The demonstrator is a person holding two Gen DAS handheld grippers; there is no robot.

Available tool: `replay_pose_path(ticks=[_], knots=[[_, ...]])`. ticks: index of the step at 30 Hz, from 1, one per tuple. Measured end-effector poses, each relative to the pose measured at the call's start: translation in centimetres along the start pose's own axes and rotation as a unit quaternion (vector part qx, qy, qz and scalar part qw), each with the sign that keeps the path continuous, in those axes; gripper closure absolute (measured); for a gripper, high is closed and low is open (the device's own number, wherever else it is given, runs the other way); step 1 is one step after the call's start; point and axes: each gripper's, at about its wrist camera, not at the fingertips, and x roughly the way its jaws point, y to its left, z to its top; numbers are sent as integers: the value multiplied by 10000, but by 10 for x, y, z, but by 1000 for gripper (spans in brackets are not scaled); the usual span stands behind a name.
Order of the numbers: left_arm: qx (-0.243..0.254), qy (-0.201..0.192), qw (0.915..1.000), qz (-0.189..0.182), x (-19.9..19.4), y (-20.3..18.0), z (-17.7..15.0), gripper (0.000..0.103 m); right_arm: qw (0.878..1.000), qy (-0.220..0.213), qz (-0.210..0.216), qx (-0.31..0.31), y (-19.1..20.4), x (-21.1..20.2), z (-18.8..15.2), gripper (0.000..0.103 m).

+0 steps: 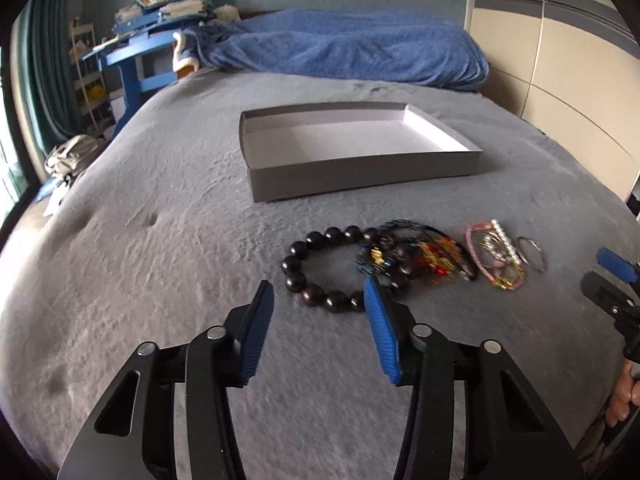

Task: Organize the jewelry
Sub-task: 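Grasp the black bead bracelet with the left tool while the right tool grasps the silver bangle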

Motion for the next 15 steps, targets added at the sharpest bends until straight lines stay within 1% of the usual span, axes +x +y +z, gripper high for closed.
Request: replay_pose_path(ticks=[2,5,9,13,15], knots=[[-8,112,9999,-1,9,4,6,56,10000,21,-16,66,-4,2,0,11],[-11,254,9997,18,21,10,13,61,10000,62,-47,41,-6,6,1,16],[-87,500,9987,-3,37,17,18,62,9997,196,-116,2,-7,15,2,20],[-154,725,9972,-83,52,20,18,64,9991,383,-174,51,-11,27,6,20],[-94,762,9970,-91,56,18,20,68,9987,471,-207,47,-11,34,8,22]])
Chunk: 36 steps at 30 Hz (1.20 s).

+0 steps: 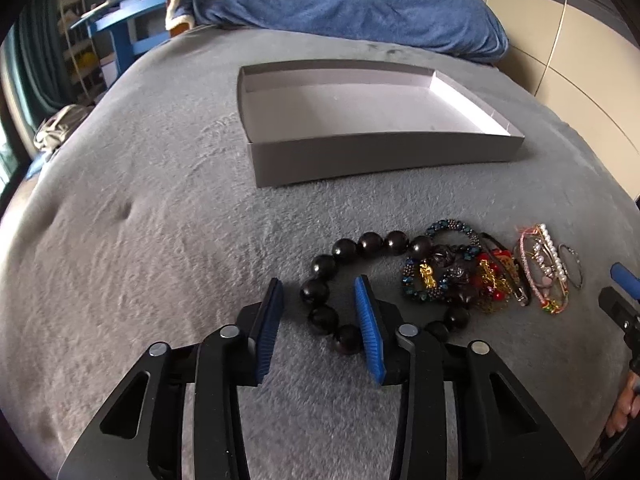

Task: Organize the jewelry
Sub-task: 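Grasp the black bead bracelet with the left tool while the right tool grasps the silver bangle, then carry both bracelets into the tray and open both tools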

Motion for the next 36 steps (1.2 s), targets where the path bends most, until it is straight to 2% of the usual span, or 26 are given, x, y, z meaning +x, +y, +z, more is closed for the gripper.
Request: replay_pose_path(ticks=[2,3,5,9,15,19,28,30,32,36], knots=[[114,1,9999,24,2,-3,2,83,10000,95,-24,-15,-1,8,4,24],[171,-15,9998,56,2,-4,2,85,9998,178,-44,-9,-1,14,6,27],[227,-39,9997,55,0,-5,0,86,9994,341,-56,-7,-2,23,7,30],[270,-146,9994,158,-11,-1,-5,88,9985,531,-68,-87,0,34,8,31],[50,-135,9994,305,-25,18,-13,88,9976,651,-63,-235,6,47,13,31],[-123,-67,9994,308,-28,29,-18,88,9977,629,-18,-254,6,48,13,57],[76,7,9990,430,-12,21,-12,83,9988,463,28,-179,4,39,13,57],[72,3,9991,417,-9,21,-9,83,9990,418,26,-160,3,37,14,57],[58,-33,9994,348,-9,22,-8,88,9993,346,35,-146,2,34,16,57],[-4,-233,9995,211,-19,23,-7,88,9997,208,64,-92,1,28,21,57]])
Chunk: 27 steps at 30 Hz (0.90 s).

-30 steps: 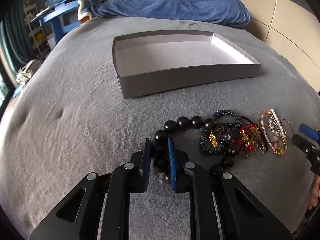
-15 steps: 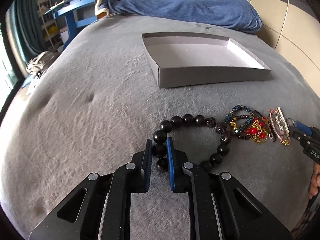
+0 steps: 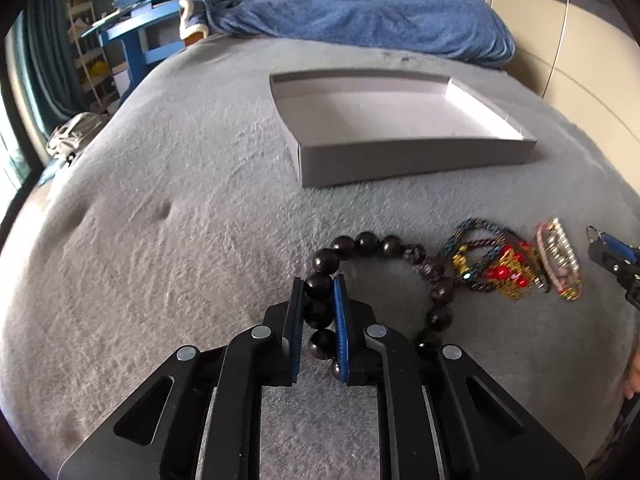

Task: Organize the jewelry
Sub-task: 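Carry both bracelets into the tray and open both tools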

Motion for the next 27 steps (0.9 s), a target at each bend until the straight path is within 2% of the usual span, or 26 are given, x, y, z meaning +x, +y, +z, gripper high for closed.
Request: replay_pose_path(ticks=[7,15,27], knots=[[-48,-421,9987,-279,-30,0,13,88,9996,-190,145,118,-2,-9,15,57],[-30,-802,9950,-591,-59,0,43,88,9985,-329,415,110,2,-12,42,57],[30,-1232,9884,-887,-56,-4,116,88,9974,-385,609,-89,12,16,108,57]])
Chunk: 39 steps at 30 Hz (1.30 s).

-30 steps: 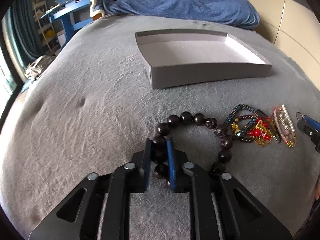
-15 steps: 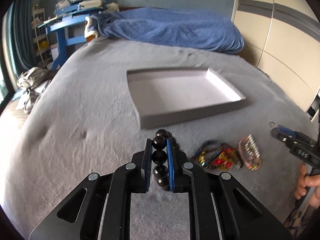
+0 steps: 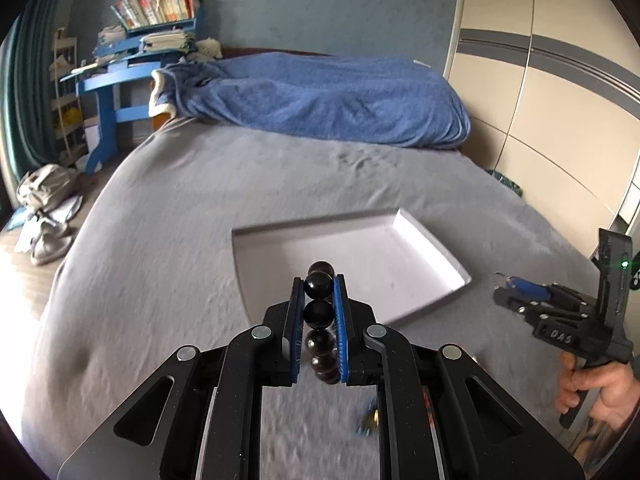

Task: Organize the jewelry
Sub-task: 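Carry both bracelets into the tray and open both tools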

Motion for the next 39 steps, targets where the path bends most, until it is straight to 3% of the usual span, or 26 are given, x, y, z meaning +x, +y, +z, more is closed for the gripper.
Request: replay_pose_path(ticks=[6,12,17,25,28,32,34,39], knots=[[87,-52,9999,-35,29,-2,18,88,9997,111,99,-171,5,39,27,57],[78,143,9999,7,70,4,19,88,9983,314,97,-473,9,89,48,57],[162,472,9987,105,102,5,5,88,9963,593,69,-625,13,122,46,57],[294,811,9958,322,117,8,-11,88,9931,943,-93,-691,14,143,35,56],[365,827,9952,367,116,5,-16,77,9932,948,-121,-661,12,143,32,56],[403,682,9961,379,107,1,-17,49,9942,849,-94,-651,13,134,31,53],[425,582,9966,398,102,-2,-17,38,9956,731,-56,-584,13,127,33,46],[394,406,9977,381,84,-5,-21,29,9975,458,-87,-538,13,100,34,45]])
